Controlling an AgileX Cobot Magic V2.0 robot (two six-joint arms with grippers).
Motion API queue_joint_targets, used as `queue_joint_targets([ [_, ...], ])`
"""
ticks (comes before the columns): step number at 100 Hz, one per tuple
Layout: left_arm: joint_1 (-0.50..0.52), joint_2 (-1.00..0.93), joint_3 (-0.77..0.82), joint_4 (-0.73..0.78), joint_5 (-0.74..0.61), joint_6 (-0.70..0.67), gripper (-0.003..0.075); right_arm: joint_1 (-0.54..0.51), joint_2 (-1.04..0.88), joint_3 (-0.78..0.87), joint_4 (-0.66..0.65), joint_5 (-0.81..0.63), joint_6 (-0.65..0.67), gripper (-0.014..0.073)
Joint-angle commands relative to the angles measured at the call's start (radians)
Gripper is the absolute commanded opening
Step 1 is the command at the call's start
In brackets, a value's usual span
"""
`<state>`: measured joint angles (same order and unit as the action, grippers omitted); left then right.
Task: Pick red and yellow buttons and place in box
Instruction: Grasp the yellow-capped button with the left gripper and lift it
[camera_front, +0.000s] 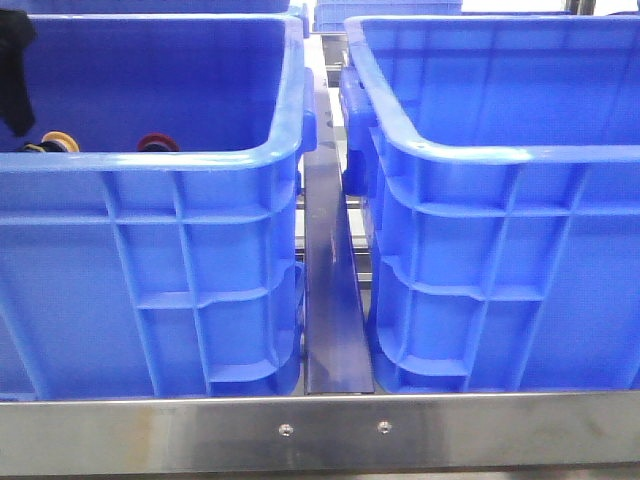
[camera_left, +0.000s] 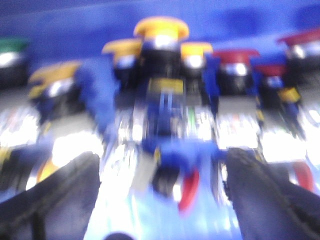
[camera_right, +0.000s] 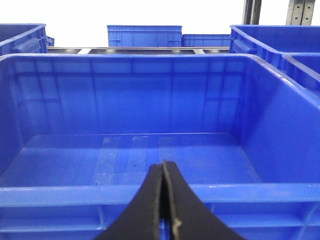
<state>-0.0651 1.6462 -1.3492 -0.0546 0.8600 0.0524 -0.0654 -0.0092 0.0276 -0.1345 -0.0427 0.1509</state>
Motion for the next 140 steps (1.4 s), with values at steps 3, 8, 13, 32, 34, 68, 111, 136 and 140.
queue_joint_targets([
  [3, -0.007, 0.013, -0.070, -0.034, -0.021, 0.029, 0.0500, 0.005, -0.022, 0.005, 0.002, -0.070, 0.000, -0.0057],
  [8, -0.007, 0.041, -0.087, -0.039, -0.021, 0.029, 0.0500, 0.005, -0.022, 0.005, 0.002, -0.070, 0.000, -0.0057],
  [13, -0.007, 0.066, -0.102, -0.039, -0.021, 0.029, 0.0493, 0.005, -0.022, 0.005, 0.002, -0.070, 0.000, -0.0057],
  [32, -0.007, 0.129, -0.129, -0.039, -0.046, 0.029, 0.0489, 0.005, -0.022, 0.005, 0.002, -0.070, 0.000, -0.0057],
  [34, -0.007, 0.132, -0.130, -0.039, -0.048, 0.029, 0.0489, 0.005, -0.022, 0.005, 0.002, -0.070, 0.000, -0.0057],
  [68, -0.007, 0.141, -0.130, -0.026, -0.063, 0.029, 0.0261, 0.005, -0.022, 0.005, 0.002, -0.070, 0.000, -0.0057],
  [111, -0.007, 0.000, -0.080, -0.054, -0.112, 0.029, 0.0116, 0.005, -0.022, 0.005, 0.002, -0.070, 0.000, -0.0057],
  [136, -0.007, -0.219, 0.118, -0.159, -0.222, 0.142, 0.0116, 0.005, -0.022, 0.005, 0.002, -0.070, 0.000, -0.0057],
  [140, -0.007, -0.252, 0.136, -0.213, -0.220, 0.191, 0.0116, 0.005, -0.022, 0.005, 0.002, -0.070, 0.000, -0.0057],
])
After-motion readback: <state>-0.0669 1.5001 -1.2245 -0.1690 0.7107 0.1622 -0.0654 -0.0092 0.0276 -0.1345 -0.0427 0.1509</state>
